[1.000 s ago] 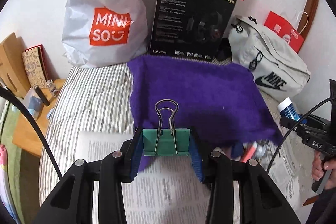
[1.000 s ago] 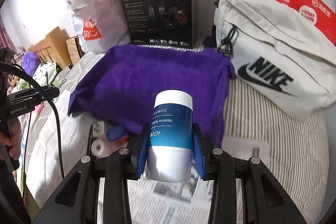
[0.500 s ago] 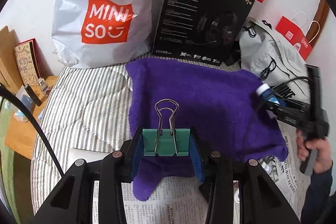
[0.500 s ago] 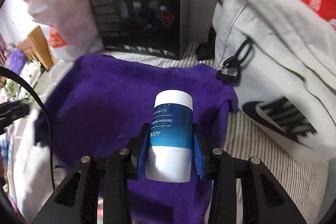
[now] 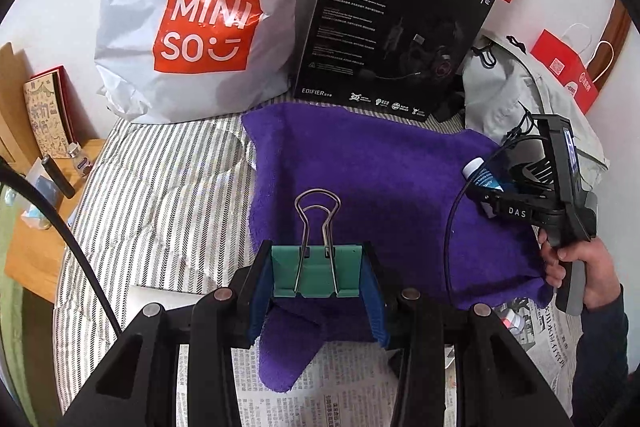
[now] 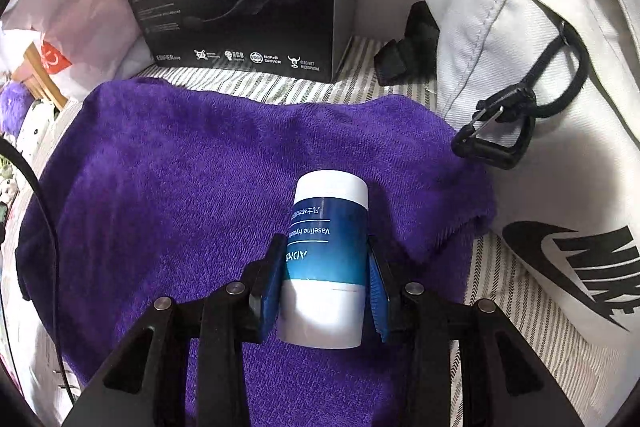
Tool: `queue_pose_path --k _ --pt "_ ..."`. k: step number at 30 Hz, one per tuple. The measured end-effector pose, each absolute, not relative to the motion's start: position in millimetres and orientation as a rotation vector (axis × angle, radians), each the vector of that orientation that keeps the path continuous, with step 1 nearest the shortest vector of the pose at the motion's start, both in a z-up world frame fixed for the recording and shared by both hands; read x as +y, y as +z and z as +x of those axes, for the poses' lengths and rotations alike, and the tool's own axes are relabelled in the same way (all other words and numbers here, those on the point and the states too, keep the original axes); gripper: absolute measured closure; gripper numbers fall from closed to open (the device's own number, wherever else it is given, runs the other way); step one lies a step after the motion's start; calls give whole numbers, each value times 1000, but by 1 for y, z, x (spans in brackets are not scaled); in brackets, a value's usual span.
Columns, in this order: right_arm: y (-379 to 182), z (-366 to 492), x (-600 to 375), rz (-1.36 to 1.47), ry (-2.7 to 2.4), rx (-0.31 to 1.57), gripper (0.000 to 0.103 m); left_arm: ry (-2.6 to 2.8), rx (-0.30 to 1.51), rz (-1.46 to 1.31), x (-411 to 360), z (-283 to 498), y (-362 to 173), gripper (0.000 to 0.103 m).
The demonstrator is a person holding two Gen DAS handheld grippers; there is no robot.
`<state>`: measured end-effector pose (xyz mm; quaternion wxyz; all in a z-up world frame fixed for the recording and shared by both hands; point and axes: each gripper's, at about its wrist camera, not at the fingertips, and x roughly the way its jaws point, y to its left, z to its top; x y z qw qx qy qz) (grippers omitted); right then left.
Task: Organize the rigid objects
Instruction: 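Carry the jar onto the purple towel and open the right gripper while the left carries the clip, then lower the green clip onto the purple towel, open the left gripper, withdraw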
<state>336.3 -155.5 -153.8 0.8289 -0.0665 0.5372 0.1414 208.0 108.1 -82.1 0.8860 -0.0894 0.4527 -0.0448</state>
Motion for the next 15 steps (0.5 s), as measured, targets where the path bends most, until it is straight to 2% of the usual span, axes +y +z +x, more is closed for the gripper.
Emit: queue_pose_path --k 2,4,15 --pt "-153 336 -157 -122 315 1157 50 -102 940 -192 106 210 -83 64" --pt "-152 335 -161 -104 318 1181 44 -125 957 -200 104 217 -85 64" --pt "-111 285 -193 -41 286 1120 44 -157 953 -178 85 261 -93 64"
